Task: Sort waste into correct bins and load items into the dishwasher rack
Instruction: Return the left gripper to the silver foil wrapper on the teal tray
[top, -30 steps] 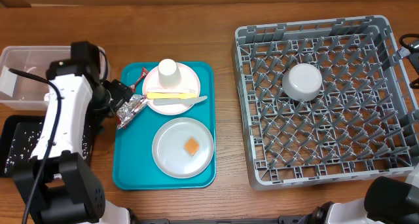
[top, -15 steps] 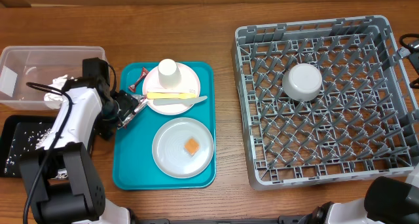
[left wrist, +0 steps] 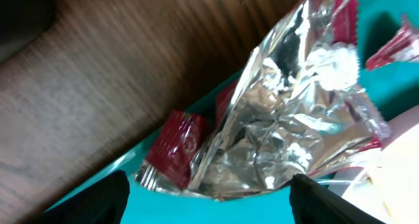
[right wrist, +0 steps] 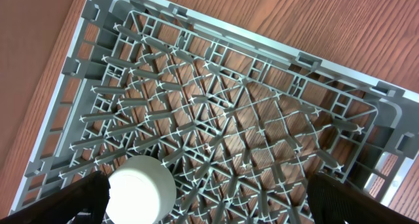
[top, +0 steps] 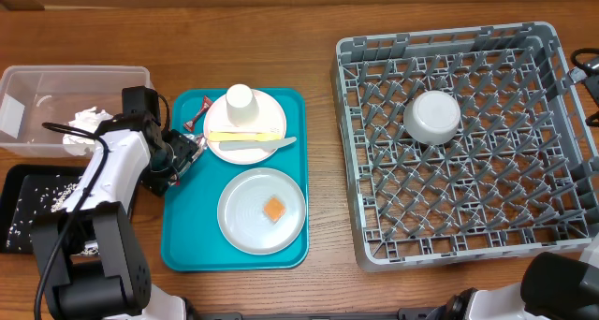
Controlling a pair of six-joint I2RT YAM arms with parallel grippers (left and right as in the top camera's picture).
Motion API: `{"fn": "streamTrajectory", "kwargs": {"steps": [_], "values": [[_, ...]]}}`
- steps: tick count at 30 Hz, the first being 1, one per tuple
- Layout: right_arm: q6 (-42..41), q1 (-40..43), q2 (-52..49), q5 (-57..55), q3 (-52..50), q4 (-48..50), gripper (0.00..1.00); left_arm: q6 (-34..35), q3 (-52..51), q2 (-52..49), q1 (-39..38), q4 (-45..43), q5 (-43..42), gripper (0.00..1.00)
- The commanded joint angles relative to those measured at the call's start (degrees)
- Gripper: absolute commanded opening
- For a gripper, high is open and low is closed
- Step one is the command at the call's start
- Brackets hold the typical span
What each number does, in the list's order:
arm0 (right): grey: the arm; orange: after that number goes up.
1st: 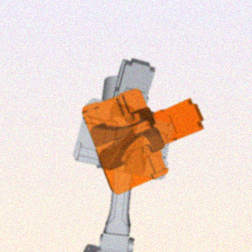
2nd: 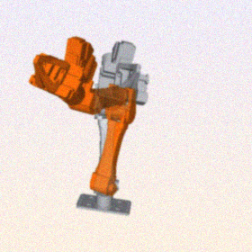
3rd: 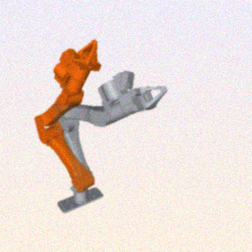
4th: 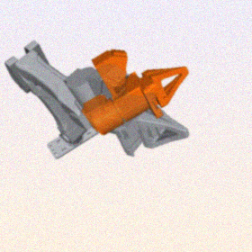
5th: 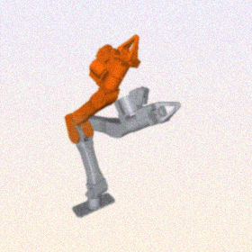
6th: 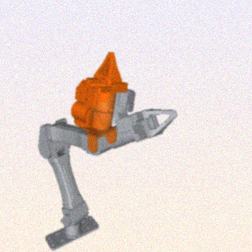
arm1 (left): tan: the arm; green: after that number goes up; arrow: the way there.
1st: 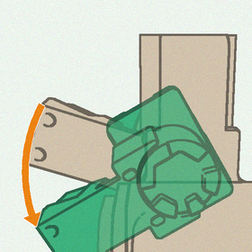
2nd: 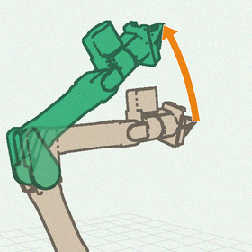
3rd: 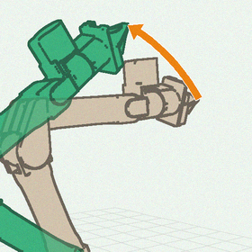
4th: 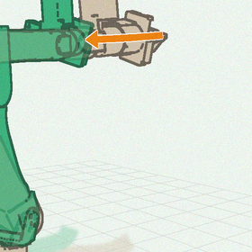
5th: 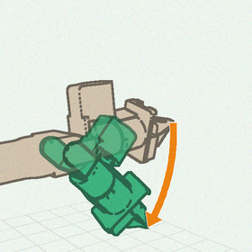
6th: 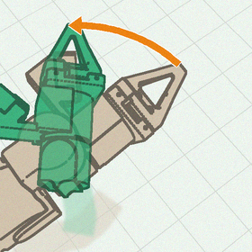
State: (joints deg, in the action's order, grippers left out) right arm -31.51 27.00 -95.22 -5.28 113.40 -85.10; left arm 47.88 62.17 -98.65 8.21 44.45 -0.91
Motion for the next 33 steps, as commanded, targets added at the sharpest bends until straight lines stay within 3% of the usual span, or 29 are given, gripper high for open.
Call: {"fn": "streamTrajectory", "kwargs": {"steps": [1,6,15,19,21,24,33], "values": [[-0.2,0.1,-0.1,0.0,0.5,0.1,1.0,0.6,-0.7,-0.6,-0.5,-1.6,0.0,0.83],[-0.3,0.1,-0.1,0.0,0.5,0.1,1.0,-2.3,-0.7,-0.6,-1.0,-1.9,0.1,0.83],[-0.3,0.1,-0.1,0.0,0.5,0.1,1.0,-6.8,-0.7,-0.6,-3.1,-1.9,5.2,0.92],[-0.3,0.1,-0.1,0.0,0.5,0.1,1.0,-8.2,-0.7,-0.6,-4.0,-2.7,5.5,0.88],[-0.2,0.1,-0.1,0.0,0.5,0.1,1.0,-8.2,-0.7,-0.6,-4.5,-2.7,5.6,0.8],[-0.2,0.1,-0.1,0.0,0.5,0.1,1.0,-8.2,-0.8,-0.6,-5.7,-2.9,6.4,0.8],[-0.3,0.1,-0.1,0.0,0.5,0.1,1.0,-11.6,-1.0,-0.7,-7.6,-4.3,7.4,0.93]]}}
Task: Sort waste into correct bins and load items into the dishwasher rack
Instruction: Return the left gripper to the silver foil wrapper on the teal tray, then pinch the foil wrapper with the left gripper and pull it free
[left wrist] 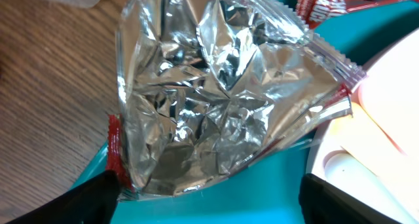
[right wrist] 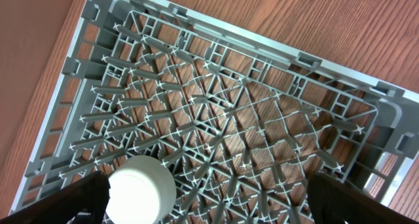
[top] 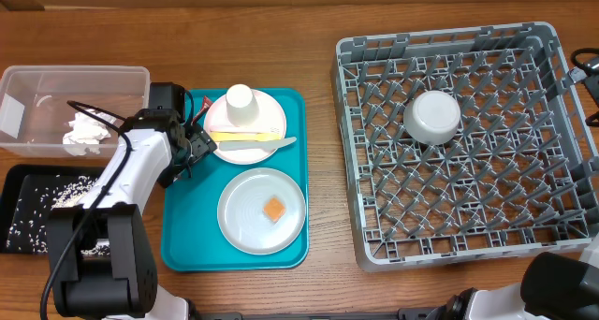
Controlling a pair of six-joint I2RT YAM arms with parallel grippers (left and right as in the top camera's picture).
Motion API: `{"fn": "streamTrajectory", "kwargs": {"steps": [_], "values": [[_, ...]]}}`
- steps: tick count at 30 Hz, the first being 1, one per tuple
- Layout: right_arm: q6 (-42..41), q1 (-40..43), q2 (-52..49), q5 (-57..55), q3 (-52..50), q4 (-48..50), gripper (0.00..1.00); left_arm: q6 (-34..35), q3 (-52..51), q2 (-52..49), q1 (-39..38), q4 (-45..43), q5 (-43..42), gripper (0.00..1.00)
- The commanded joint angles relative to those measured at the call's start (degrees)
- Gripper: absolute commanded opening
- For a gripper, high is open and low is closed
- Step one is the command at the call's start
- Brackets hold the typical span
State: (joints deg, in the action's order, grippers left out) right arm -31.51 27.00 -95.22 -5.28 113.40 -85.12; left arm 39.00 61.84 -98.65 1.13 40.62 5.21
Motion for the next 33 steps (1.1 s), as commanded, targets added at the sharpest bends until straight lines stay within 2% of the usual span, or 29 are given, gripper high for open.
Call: {"fn": "streamTrajectory", "kwargs": {"steps": [1,9,13,17,21,25,29,33], "values": [[-0.3,0.1,-0.1,0.0,0.5,0.2,1.0,-3.1,-0.7,-0.7,-0.5,-0.6,1.3,0.93],[-0.2,0.1,-0.1,0.0,0.5,0.2,1.0,-5.4,-0.5,-0.9,-0.6,0.0,1.4,0.83],[-0.2,0.1,-0.1,0.0,0.5,0.2,1.0,-7.4,1.4,-0.9,-0.8,1.4,3.1,0.88],[-0.2,0.1,-0.1,0.0,0.5,0.2,1.0,-13.6,2.0,-0.9,-2.4,-0.3,3.4,0.97],[-0.2,0.1,-0.1,0.0,0.5,0.2,1.0,-18.8,2.0,-0.9,-5.8,-1.9,7.7,0.99],[-0.3,0.1,-0.1,0.0,0.5,0.2,1.0,-23.7,2.0,-1.0,-8.6,-3.9,8.3,1.0],[-0.2,0.1,-0.1,0.0,0.5,0.2,1.0,-25.6,2.0,-1.1,-9.3,-5.3,11.9,1.0],[-0.2,0.1,-0.1,0.0,0.5,0.2,1.0,-27.9,1.9,-1.1,-9.0,-6.0,11.7,1.0]]}}
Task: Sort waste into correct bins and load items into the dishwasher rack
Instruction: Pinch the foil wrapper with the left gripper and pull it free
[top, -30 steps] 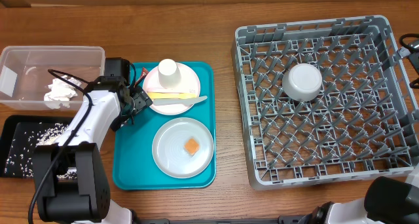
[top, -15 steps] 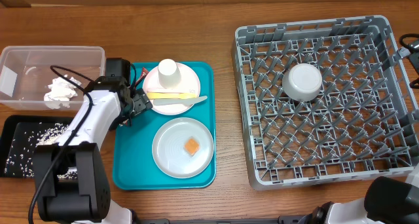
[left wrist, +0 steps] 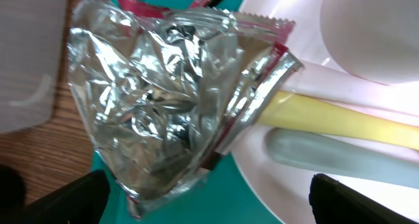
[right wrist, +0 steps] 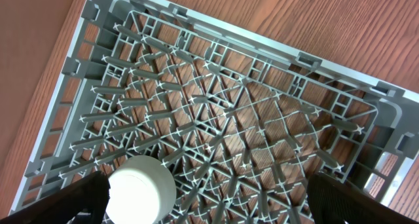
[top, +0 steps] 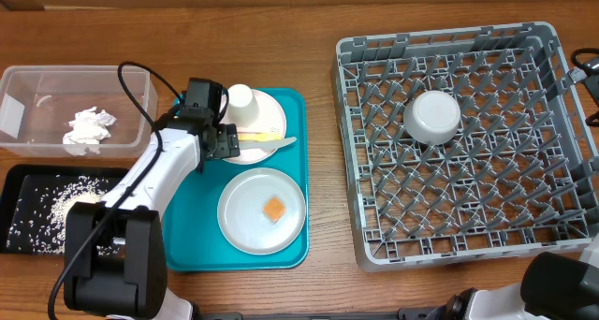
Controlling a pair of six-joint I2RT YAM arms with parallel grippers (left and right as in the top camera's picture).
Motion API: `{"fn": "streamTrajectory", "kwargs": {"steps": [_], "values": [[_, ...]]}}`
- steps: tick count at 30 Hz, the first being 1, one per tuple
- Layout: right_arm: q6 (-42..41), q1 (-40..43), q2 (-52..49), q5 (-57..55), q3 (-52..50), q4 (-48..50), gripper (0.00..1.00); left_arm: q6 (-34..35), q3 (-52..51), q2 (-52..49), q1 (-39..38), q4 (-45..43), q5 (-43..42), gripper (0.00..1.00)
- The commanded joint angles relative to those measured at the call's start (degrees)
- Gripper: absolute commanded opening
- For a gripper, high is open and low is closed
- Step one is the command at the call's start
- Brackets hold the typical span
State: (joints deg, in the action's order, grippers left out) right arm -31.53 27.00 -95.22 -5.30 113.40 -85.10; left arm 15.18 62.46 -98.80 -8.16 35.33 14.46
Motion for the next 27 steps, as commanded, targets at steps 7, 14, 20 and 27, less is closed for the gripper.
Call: {"fn": "streamTrajectory", "kwargs": {"steps": [7,14,20,27], "values": [[-0.2,0.1,-0.1,0.1,0.5,0.1,1.0,-8.9,1.3,-3.7,0.3,-5.2,1.6,0.97],[-0.2,0.1,-0.1,0.1,0.5,0.1,1.0,-7.4,1.4,-5.9,0.4,-6.2,1.6,0.72],[-0.2,0.1,-0.1,0.1,0.5,0.1,1.0,-7.4,1.6,-5.2,0.4,-5.6,1.6,0.49],[-0.2,0.1,-0.1,0.1,0.5,0.1,1.0,-7.4,2.8,-2.4,0.4,-4.0,1.6,0.49]]}}
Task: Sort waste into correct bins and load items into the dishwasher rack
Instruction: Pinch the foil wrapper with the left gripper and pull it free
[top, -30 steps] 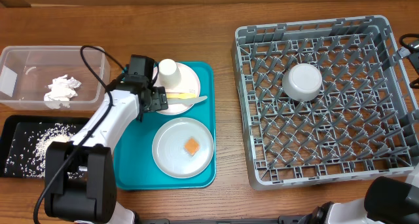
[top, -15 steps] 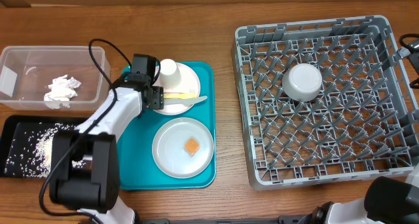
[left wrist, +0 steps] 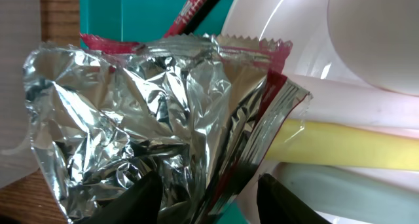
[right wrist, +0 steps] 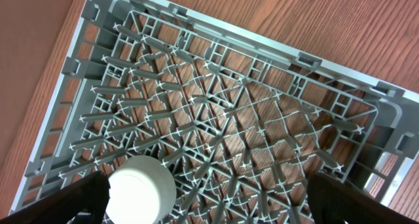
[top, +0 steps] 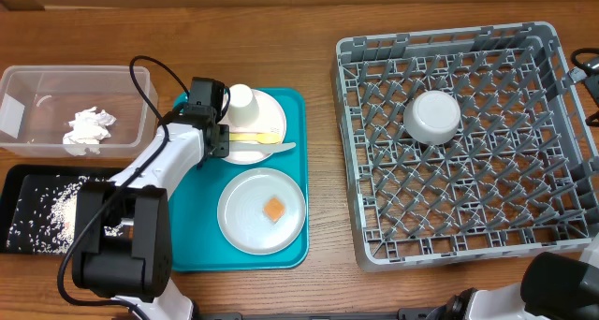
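A crumpled silver foil wrapper (left wrist: 150, 112) with red edges lies at the left rim of the upper white plate (top: 271, 122) on the teal tray (top: 187, 236). My left gripper (left wrist: 209, 207) is right over it, open, its jaws narrowed around the wrapper's lower edge; the right finger stands a little apart from the foil. In the overhead view the left gripper (top: 213, 140) covers the wrapper. The plate carries an upturned cup (top: 241, 99), a yellow stick (left wrist: 353, 145) and a grey knife (left wrist: 340, 191). My right gripper (right wrist: 209, 207) hangs open above the grey rack (right wrist: 262, 119).
A white bowl (top: 431, 116) sits upside down in the rack (top: 468, 208). A second plate (top: 245, 217) holds an orange food bit (top: 273, 209). At far left a clear bin (top: 56, 77) holds crumpled tissue (top: 86, 131), with a black tray (top: 28, 217) of white crumbs below it.
The left gripper's jaws have come much closer together around the foil wrapper, and the wrapper now fills more of the wrist view. The right arm has not moved.
The left gripper stood open at the tray's left edge over the foil wrapper. Then it sat further up the tray, nearer the upper plate, still open. Now its jaws are narrowed about the wrapper beside the plate. The right gripper stayed open over the rack throughout.
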Controlling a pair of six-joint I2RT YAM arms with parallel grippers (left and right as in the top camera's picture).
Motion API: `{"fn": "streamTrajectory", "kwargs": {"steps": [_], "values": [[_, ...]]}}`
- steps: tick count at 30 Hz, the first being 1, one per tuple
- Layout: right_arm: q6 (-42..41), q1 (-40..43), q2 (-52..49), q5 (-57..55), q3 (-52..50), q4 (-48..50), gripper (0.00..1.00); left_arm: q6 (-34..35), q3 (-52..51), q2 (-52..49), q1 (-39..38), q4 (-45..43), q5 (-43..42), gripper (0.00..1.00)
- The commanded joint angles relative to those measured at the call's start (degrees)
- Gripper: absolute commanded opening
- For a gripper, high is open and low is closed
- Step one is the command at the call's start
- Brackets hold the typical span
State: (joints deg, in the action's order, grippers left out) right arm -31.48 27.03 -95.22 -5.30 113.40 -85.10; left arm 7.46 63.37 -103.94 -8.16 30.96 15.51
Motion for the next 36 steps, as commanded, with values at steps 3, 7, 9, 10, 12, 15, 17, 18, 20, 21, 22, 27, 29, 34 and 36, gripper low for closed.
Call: {"fn": "streamTrajectory", "kwargs": {"steps": [3,7,9,10,12,15,17,18,20,21,22,27,29,34,36], "values": [[-0.3,0.1,-0.1,0.1,0.5,0.1,1.0,0.3,1.9,2.9,0.4,0.7,0.5,0.36],[-0.3,0.1,-0.1,0.1,0.5,0.1,1.0,0.5,1.9,2.9,0.4,1.1,0.5,0.19],[-0.3,0.1,-0.1,0.1,0.5,0.1,1.0,0.9,1.9,2.9,0.4,1.2,0.5,0.13],[-0.3,0.1,-0.1,0.1,0.5,0.1,1.0,0.9,1.9,2.9,0.4,1.2,0.5,0.05],[-0.3,0.1,-0.1,0.1,0.5,0.1,1.0,0.9,1.9,2.9,0.4,1.2,0.5,0.04],[-0.3,0.1,-0.1,0.1,0.5,0.1,1.0,0.9,2.1,2.9,0.4,1.4,0.5,0.04],[-0.3,0.1,-0.1,0.1,0.5,0.1,1.0,0.9,2.1,2.9,0.4,1.5,0.5,0.06],[-0.3,0.1,-0.1,0.1,0.5,0.1,1.0,0.9,2.1,2.9,0.4,1.7,0.6,0.24],[-0.3,0.1,-0.1,0.1,0.5,0.1,1.0,0.9,2.1,2.9,0.5,2.5,0.6,0.48],[-0.3,0.1,-0.1,0.1,0.5,0.1,1.0,0.9,2.1,2.9,0.6,3.3,0.5,0.51],[-0.3,0.1,-0.1,0.1,0.5,0.1,1.0,0.9,2.1,2.9,0.6,4.1,0.5,0.57],[-0.3,0.1,-0.1,0.1,0.5,0.1,1.0,0.8,2.0,2.8,0.6,5.7,0.5,0.7],[-0.3,0.1,-0.1,0.1,0.5,0.1,1.0,0.3,2.0,2.8,0.6,5.2,0.4,0.7],[-0.3,0.1,-0.1,0.1,0.5,0.1,1.0,-0.3,2.0,2.3,0.7,4.8,0.6,0.66],[-0.3,0.1,-0.1,0.1,0.5,0.1,1.0,-0.4,1.9,1.5,1.0,4.9,0.5,0.63]]}}
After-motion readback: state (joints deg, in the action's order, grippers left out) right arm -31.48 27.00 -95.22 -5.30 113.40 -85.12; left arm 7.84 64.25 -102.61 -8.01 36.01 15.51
